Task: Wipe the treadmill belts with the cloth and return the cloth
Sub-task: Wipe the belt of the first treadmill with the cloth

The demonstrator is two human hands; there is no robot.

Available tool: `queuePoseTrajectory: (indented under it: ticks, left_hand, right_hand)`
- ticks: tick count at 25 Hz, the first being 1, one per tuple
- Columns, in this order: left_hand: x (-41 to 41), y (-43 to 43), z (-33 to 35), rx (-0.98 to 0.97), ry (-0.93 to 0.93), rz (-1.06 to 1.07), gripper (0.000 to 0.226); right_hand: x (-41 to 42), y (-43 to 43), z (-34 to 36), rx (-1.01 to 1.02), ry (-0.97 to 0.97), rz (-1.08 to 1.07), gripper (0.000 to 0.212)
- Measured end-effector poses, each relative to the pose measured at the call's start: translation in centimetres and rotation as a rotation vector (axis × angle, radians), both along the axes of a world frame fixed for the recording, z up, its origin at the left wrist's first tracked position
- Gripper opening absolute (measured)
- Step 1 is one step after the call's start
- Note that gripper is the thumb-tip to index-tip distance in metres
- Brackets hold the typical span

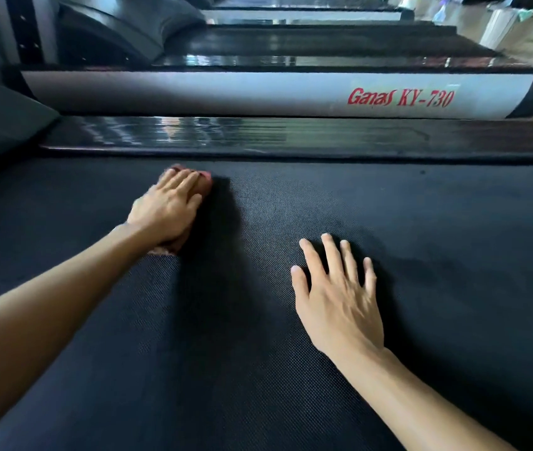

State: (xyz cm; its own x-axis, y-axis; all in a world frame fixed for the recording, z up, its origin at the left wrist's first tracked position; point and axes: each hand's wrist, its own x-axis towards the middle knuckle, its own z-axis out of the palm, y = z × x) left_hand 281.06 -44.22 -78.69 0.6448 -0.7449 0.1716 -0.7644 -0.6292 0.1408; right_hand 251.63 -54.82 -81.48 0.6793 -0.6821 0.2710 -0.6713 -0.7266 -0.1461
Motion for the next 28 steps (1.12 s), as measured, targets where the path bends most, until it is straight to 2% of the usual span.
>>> queuePoseTrajectory:
  ticks: [2,4,7,10,12,14,17,19,21,24,28]
  left_hand:
    - [0.2,-4.2,-0.3,-0.022,-0.032,0.218,0.046]
    - [-2.3,-9.6,0.3,-0.049,0.005,0.220,0.040]
    - [-6.7,-13.9,0.4,-0.031,-0.015,-0.018,0.045]
    - [-8.6,-9.2,0.8,0.039,-0.041,-0.368,0.055]
    - [-7.2,-4.7,0.9,0.043,0.041,-0.453,0.054]
    - [-4.2,-2.8,1.1,0.025,0.059,-0.269,0.053]
    - [-3.7,-7.5,0.6,-0.008,0.007,0.031,0.047]
    - [-6.0,-11.9,0.5,-0.040,-0.016,0.014,0.046]
    - [-8.5,-13.8,0.3,-0.013,-0.010,-0.109,0.049]
    - [-9.5,-8.0,0.2,0.004,0.002,-0.232,0.061]
    - [-12.7,5.3,0.4,0.018,0.034,-0.057,0.070]
  right_hand:
    - [-0.1,0.1,-0.1,-0.008,-0.008,-0.007,0.056]
    - [-0.1,0.1,0.0,-0.002,-0.016,-0.003,0.056]
    - [-0.2,-0.2,-0.2,0.013,-0.002,0.000,0.058]
    - [-0.1,0.0,-0.1,-0.002,-0.001,0.008,0.058]
    - [-0.2,-0.1,-0.2,0.001,0.002,0.001,0.056]
    - [-0.2,0.0,0.0,0.004,-0.016,0.000,0.056]
    - [-0.2,0.0,-0.2,-0.004,-0.018,0.002,0.055]
    - [0.1,-0.1,-0.3,0.019,-0.030,-0.006,0.057]
    - [0.2,-0.2,-0.5,0.020,-0.041,-0.014,0.057]
    - [0.1,-0.2,-0.3,0.012,-0.052,-0.005,0.057]
    - [0.0,0.0,0.2,0.042,-0.042,0.006,0.057]
